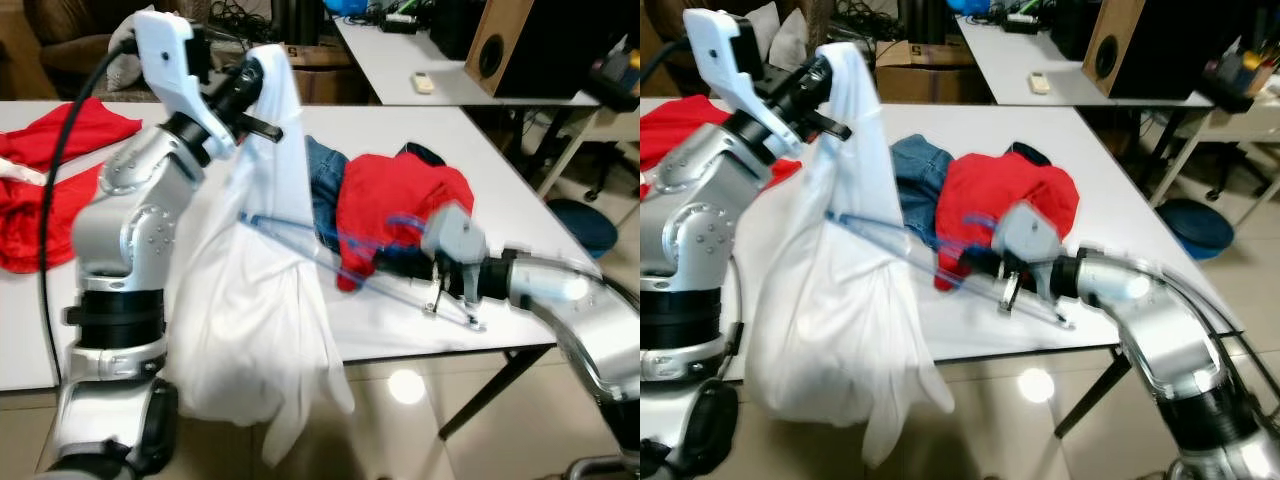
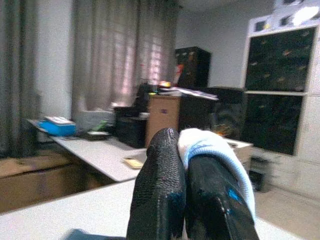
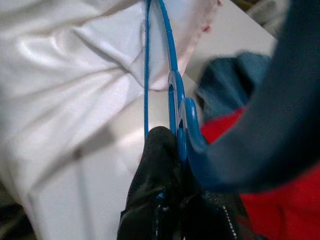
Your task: Hang hanger
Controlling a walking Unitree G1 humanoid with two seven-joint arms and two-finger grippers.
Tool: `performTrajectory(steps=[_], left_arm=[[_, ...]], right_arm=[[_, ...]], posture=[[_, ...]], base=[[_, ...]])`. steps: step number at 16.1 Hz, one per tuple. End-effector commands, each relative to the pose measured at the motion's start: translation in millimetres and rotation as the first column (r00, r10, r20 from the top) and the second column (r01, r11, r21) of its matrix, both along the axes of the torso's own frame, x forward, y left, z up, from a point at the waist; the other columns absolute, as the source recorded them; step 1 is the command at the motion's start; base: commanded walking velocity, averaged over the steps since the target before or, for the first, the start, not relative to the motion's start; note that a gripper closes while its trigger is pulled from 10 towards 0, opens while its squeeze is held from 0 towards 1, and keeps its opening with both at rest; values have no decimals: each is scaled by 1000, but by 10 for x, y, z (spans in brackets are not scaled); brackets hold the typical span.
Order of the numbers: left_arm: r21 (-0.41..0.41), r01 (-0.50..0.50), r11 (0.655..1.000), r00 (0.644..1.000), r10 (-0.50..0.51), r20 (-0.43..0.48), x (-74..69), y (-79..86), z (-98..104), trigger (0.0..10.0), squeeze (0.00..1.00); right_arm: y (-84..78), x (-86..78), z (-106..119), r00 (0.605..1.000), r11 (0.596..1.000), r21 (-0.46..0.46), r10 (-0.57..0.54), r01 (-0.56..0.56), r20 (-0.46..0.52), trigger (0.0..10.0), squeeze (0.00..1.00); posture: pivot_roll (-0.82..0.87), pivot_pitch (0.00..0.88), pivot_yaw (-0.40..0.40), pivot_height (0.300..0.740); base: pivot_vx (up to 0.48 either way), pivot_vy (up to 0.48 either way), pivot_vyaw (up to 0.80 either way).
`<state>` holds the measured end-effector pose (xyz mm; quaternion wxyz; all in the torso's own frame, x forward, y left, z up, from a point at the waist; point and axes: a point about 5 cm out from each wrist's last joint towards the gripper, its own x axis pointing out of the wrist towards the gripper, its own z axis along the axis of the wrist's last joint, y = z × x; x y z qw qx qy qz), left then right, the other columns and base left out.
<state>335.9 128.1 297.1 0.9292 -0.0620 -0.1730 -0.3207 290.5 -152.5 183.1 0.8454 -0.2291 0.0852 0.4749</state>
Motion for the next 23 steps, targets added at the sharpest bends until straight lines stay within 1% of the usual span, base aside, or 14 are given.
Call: performTrajectory(steps=[1, 2, 3, 4, 5, 6, 7, 9, 10, 14, 16, 18, 21, 23], left_arm=[[-17, 42, 999, 995, -40, 88, -69, -51, 208, 10000, 0], [-46, 56, 997, 992, -50, 115, -85, -49, 277, 10000, 0], [-85, 70, 994, 986, -56, 159, -106, -38, 372, 10000, 0], [-99, 72, 992, 983, -54, 174, -114, -33, 403, 10000, 0], [-144, 80, 986, 976, -48, 214, -138, -15, 486, 10000, 0], [-202, 89, 975, 964, -33, 264, -176, 27, 590, 10000, 0], [-236, 88, 968, 957, -16, 291, -195, 69, 643, 10000, 0], [-244, 67, 967, 959, 5, 283, -170, 89, 621, 10000, 0], [-236, 67, 970, 964, -2, 265, -154, 59, 572, 10000, 0], [-130, 8, 991, 991, 9, 131, -16, -124, 223, 10000, 0], [-3, -90, 996, 996, 89, -24, 138, -237, -171, 10000, 0], [64, -143, 988, 985, 148, -85, 198, -261, -386, 10000, 0], [160, -227, 961, 953, 254, -168, 307, -168, -715, 10000, 0], [251, -271, 929, 932, 318, -174, 366, -91, -876, 10000, 0]], right_arm=[[-64, 104, -11, 998, 997, -49, -56, 57, 24, 10000, 0], [-120, 270, 50, 988, 988, -71, -129, 136, 83, 10000, 0], [-201, 535, 269, 936, 957, -16, -280, 290, 214, 10000, 0], [-226, 601, 350, 914, 944, 10, -321, 329, 250, 10000, 0], [-280, 736, 653, 828, 911, 112, -409, 398, 383, 10000, 0], [-367, 813, 1179, 677, 840, 348, -543, 417, 498, 10000, 0], [-427, 810, 1488, 613, 798, 474, -594, 372, 521, 10000, 0], [-400, 868, 1421, 672, 856, 383, -511, 346, 535, 10000, 0], [-359, 885, 1229, 715, 890, 302, -456, 342, 530, 10000, 0], [-214, 775, 576, 836, 941, 176, -338, 289, 433, 10000, 0], [-206, 587, 106, 911, 958, 132, -282, 253, 300, 10000, 0], [-189, 378, -119, 948, 977, 85, -209, 194, 239, 10000, 0], [-224, -11, -179, 985, 997, 57, -66, 58, 158, 10000, 0], [-294, -142, -118, 993, 999, 43, -23, 18, 113, 10000, 0]], posture=[[-150, 0, -24, 740], [-150, 0, -24, 740], [-146, 0, -26, 740], [-146, 0, -26, 740], [-139, 0, -28, 740], [-135, 0, -31, 740], [-134, 0, -31, 740], [-133, 0, -35, 740], [-132, 0, -35, 740], [-139, 0, -24, 740], [-141, 0, -21, 740], [-145, 0, -12, 740], [-159, 0, 13, 740], [-161, 0, 19, 740]], base=[[0, 0, 0], [0, 0, 0], [0, 0, 0], [0, 0, 0], [0, 0, 0], [0, 0, 0], [0, 0, 0], [0, 0, 0], [0, 0, 0], [0, 0, 0], [0, 0, 0], [0, 0, 0], [0, 0, 0], [0, 0, 0]])
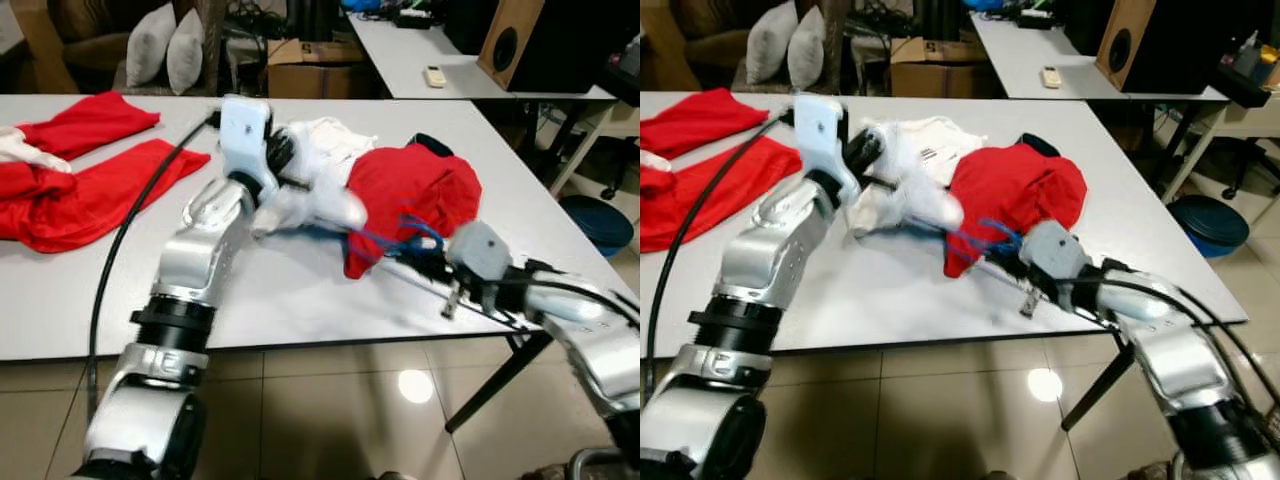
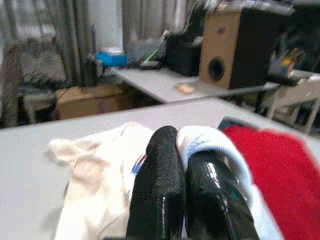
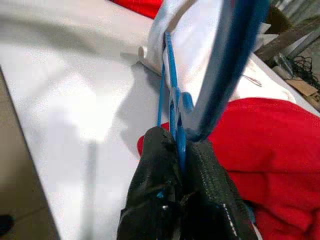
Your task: Hang hanger
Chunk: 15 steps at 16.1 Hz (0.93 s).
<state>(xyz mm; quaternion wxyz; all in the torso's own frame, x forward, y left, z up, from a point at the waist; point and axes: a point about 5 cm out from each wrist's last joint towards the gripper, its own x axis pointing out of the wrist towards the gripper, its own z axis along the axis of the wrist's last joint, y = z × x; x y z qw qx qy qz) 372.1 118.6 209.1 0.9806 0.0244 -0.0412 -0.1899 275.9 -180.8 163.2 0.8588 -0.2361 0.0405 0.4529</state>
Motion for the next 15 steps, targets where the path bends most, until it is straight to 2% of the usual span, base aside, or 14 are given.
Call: performTrajectory(steps=[1, 2, 3, 4, 5, 6, 7, 8, 9, 10, 11, 12, 14, 15], left_arm=[[102, -12, 995, 998, 18, -57, 13, 67, -204, 10000, 0], [169, 21, 985, 995, -5, -96, -5, 86, -317, 10000, 0], [312, 78, 947, 987, -29, -160, -56, 142, -514, 10000, 918], [367, 143, 919, 972, -62, -225, -117, 186, -636, 10000, 1000], [379, 172, 909, 965, -78, -249, -141, 201, -672, 10000, 1000], [359, 295, 886, 932, -184, -312, -246, 195, -705, 10000, 1000], [341, 374, 862, 905, -259, -336, -316, 175, -705, 10000, 1000], [340, 582, 739, 801, -448, -398, -538, 152, -704, 10000, 1000], [373, 648, 664, 754, -489, -439, -631, 192, -712, 10000, 1000], [385, 679, 625, 728, -507, -462, -676, 211, -718, 10000, 1000], [416, 731, 542, 678, -501, -538, -768, 305, -759, 10000, 1000], [400, 745, 534, 660, -502, -559, -816, 344, -748, 10000, 1000], [279, 756, 592, 639, -576, -510, -906, 329, -612, 10000, 1000], [221, 766, 604, 624, -614, -483, -948, 324, -549, 10000, 1000]], right_arm=[[-117, -140, 149, 996, 998, -16, 61, -63, -68, 10000, 0], [-166, -196, 196, 992, 996, -28, 76, -79, -96, 10000, 0], [-280, -260, 291, 988, 995, -63, 74, -83, -139, 10000, 0], [-378, -291, 369, 987, 993, -95, 59, -74, -152, 10000, 0], [-413, -306, 400, 986, 992, -105, 52, -69, -156, 10000, 0], [-499, -329, 511, 988, 996, -81, 30, -43, -149, 10000, 0], [-523, -324, 571, 991, 998, -53, 16, -24, -133, 10000, 0], [-576, -282, 698, 995, 999, 4, -40, 41, -89, 10000, 0], [-608, -231, 694, 992, 995, 22, -94, 96, -88, 10000, 0], [-621, -205, 680, 988, 992, 29, -123, 126, -96, 10000, 0], [-619, -145, 592, 974, 981, 31, -189, 194, -122, 10000, 0], [-555, -150, 522, 971, 979, 57, -185, 196, -151, 10000, 0], [-399, -195, 392, 971, 978, 115, -151, 174, -185, 10000, 0], [-358, -201, 353, 971, 976, 129, -153, 178, -182, 10000, 0]], posture=[[-167, 0, 25, 740], [-174, 0, 31, 740], [-177, 0, 35, 740], [-179, 0, 38, 740], [-181, 0, 40, 740], [-180, 0, 40, 740], [-176, 0, 38, 740], [-171, 0, 35, 740], [-169, 0, 33, 740], [-169, 0, 33, 740], [-165, 0, 31, 740], [-160, 0, 34, 740], [-154, 0, 40, 740], [-152, 0, 42, 740]], base=[[0, 0, 0], [0, 0, 0], [0, 0, 0], [0, 0, 0], [0, 0, 0], [0, 0, 0], [0, 0, 0], [0, 0, 0], [0, 0, 0], [0, 0, 0], [0, 0, 0], [0, 0, 0], [0, 0, 0], [0, 0, 0]])
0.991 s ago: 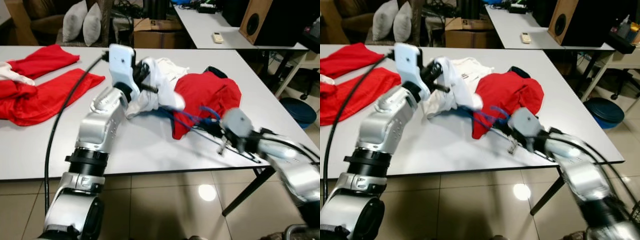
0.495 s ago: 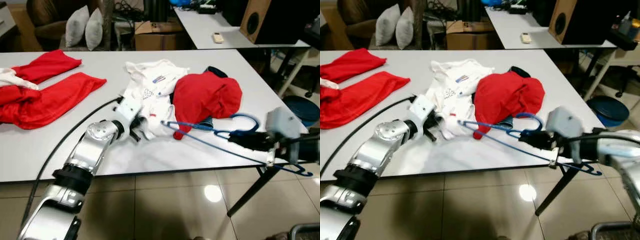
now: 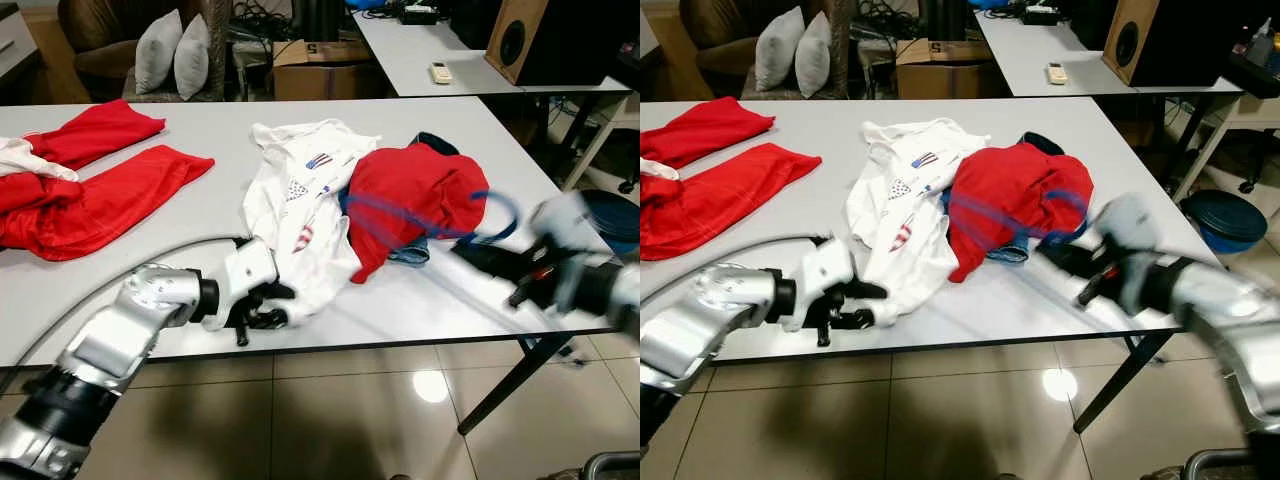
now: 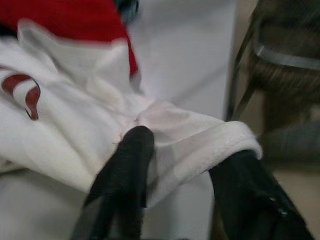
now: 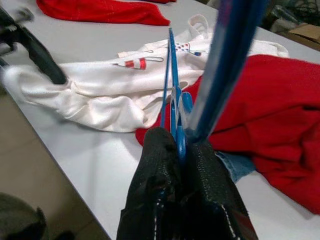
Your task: Hang hanger
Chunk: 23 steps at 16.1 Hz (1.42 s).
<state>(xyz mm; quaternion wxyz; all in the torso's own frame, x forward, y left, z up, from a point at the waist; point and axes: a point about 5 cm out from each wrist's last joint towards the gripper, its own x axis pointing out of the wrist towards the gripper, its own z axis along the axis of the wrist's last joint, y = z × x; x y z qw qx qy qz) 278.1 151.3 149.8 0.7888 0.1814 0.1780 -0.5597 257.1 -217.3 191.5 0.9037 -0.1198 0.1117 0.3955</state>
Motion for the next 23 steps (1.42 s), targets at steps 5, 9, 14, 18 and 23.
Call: performTrajectory(steps=[5, 9, 14, 18, 23], left_arm=[[-296, -315, 902, 929, 357, 98, 179, 134, 334, 10000, 1000], [190, -31, 981, 991, 6, 132, -98, 60, -69, 10000, 1000], [-290, -236, 928, 948, 285, 141, 87, 85, 280, 10000, 1000], [-613, -381, 692, 876, 481, -2, 120, 163, 472, 10000, 1000], [-533, -600, 597, 684, 728, 45, 210, 200, 235, 10000, 0]], right_arm=[[245, 137, 9, 973, 961, 172, -227, 215, 51, 10000, 0], [495, 167, -26, 969, 955, 211, -229, 207, 87, 10000, 0], [641, 185, -29, 962, 946, 231, -256, 228, 97, 10000, 0], [629, 153, -58, 926, 898, 281, -372, 339, 70, 10000, 0], [554, 192, -157, 817, 796, 286, -573, 533, 71, 10000, 0]], posture=[[-161, 0, 55, 740], [-165, 0, 61, 740], [-165, 0, 76, 740], [-164, 0, 87, 740], [-160, 0, 66, 740]], base=[[0, 0, 0], [0, 0, 0], [0, 0, 0], [0, 0, 0], [0, 0, 0]])
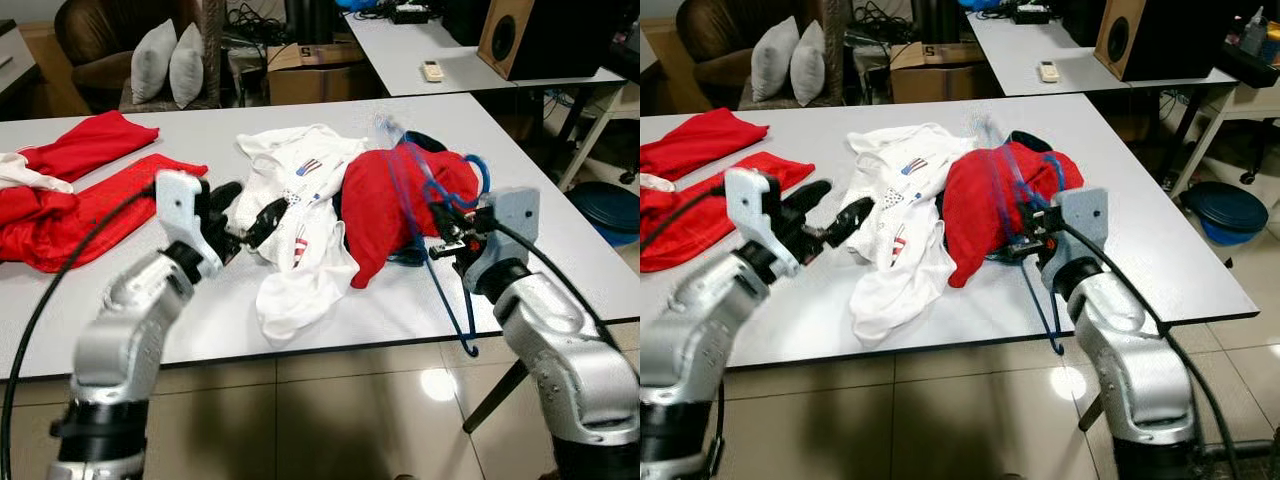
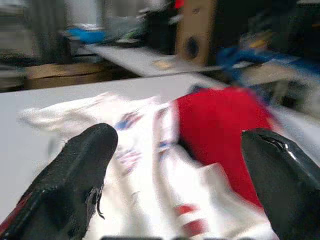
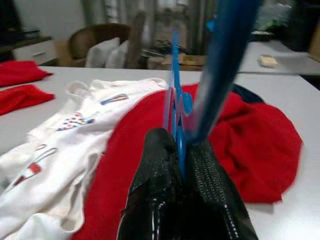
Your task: Hang hanger
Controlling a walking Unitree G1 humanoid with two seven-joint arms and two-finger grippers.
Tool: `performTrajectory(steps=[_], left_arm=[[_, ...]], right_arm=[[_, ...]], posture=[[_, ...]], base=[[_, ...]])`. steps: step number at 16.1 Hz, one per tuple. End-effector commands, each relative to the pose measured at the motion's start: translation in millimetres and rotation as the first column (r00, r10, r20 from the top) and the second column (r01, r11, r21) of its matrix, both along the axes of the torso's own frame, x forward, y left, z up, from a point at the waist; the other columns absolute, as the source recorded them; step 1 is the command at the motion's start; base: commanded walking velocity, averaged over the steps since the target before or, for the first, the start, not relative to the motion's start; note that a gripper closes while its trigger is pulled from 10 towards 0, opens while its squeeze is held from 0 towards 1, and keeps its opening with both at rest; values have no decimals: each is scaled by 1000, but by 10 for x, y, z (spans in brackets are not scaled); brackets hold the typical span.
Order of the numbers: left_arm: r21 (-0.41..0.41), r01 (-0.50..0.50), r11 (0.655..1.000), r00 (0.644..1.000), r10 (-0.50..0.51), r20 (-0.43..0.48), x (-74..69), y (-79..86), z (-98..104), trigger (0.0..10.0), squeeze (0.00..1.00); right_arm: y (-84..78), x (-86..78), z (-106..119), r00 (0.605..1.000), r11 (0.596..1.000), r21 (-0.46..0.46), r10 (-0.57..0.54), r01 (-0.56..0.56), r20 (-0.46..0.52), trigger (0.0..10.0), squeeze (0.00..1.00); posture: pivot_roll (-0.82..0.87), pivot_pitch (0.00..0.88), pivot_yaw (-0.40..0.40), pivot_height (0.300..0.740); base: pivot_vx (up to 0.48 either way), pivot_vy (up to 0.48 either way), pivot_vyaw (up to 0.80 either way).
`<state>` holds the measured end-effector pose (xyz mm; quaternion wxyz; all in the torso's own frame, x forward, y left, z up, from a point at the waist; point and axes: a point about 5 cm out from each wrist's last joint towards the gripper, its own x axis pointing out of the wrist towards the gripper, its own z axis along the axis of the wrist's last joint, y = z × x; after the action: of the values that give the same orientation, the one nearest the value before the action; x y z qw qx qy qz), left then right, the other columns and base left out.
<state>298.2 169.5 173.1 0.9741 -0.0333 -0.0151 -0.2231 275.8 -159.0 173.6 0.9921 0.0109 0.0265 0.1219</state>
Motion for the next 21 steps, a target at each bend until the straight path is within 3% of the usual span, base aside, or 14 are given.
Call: performTrajectory(steps=[1, 2, 3, 6, 8, 10, 11, 14, 17, 19, 21], left_arm=[[59, -86, 995, 996, 86, -8, 7, 21, -82, 10000, 0], [105, -166, 980, 986, 169, -14, 40, 22, -135, 10000, 0], [115, -182, 977, 983, 184, -13, 48, 25, -137, 10000, 0], [121, -163, 979, 986, 164, 0, 49, -87, -162, 10000, 0], [142, -147, 979, 989, 147, 10, 68, -183, -197, 10000, 0], [131, -181, 975, 983, 182, 8, 89, -145, -182, 10000, 0], [139, -176, 974, 984, 177, 6, 85, -143, -193, 10000, 0], [147, -174, 974, 985, 174, 14, 82, -143, -191, 10000, 0], [146, -170, 974, 985, 169, 19, 75, -167, -188, 10000, 0], [147, -166, 975, 986, 165, 20, 76, -183, -189, 10000, 0], [147, -165, 975, 986, 164, 21, 81, -183, -186, 10000, 0]], right_arm=[[3, -34, -43, 999, 999, 13, -46, 46, -2, 10000, 0], [72, -86, -123, 998, 998, 18, -54, 55, -22, 10000, 0], [84, -94, -131, 998, 998, 17, -55, 56, -25, 10000, 0], [198, -85, -139, 999, 999, 28, -38, 37, 8, 10000, 0], [155, -104, -177, 996, 996, -13, -86, 86, 20, 10000, 0], [104, -81, -122, 990, 992, -8, -124, 125, 73, 10000, 0], [154, -78, -144, 995, 998, -6, -66, 66, 78, 10000, 0], [218, -77, -144, 996, 997, 50, -55, 52, 70, 10000, 0], [226, -64, -172, 995, 997, 51, -68, 64, 74, 10000, 0], [164, -28, -176, 987, 990, 50, -138, 134, 78, 10000, 0], [183, -25, -193, 993, 991, 82, -113, 109, 47, 10000, 0]], posture=[[-169, 0, 78, 740], [-176, 0, 79, 740], [-176, 0, 79, 740], [-176, 0, 85, 740], [-181, 0, 85, 740], [-168, 0, 83, 740], [-165, 0, 83, 740], [-159, 0, 79, 740], [-156, 0, 75, 740], [-156, 0, 74, 740], [-155, 0, 76, 740]], base=[[0, 281, 0], [0, 319, 0], [0, 319, 0], [0, 316, 0], [0, 326, 0], [0, 324, 0], [0, 319, 0], [0, 312, 0], [0, 308, 0], [0, 304, 0], [0, 306, 0]])
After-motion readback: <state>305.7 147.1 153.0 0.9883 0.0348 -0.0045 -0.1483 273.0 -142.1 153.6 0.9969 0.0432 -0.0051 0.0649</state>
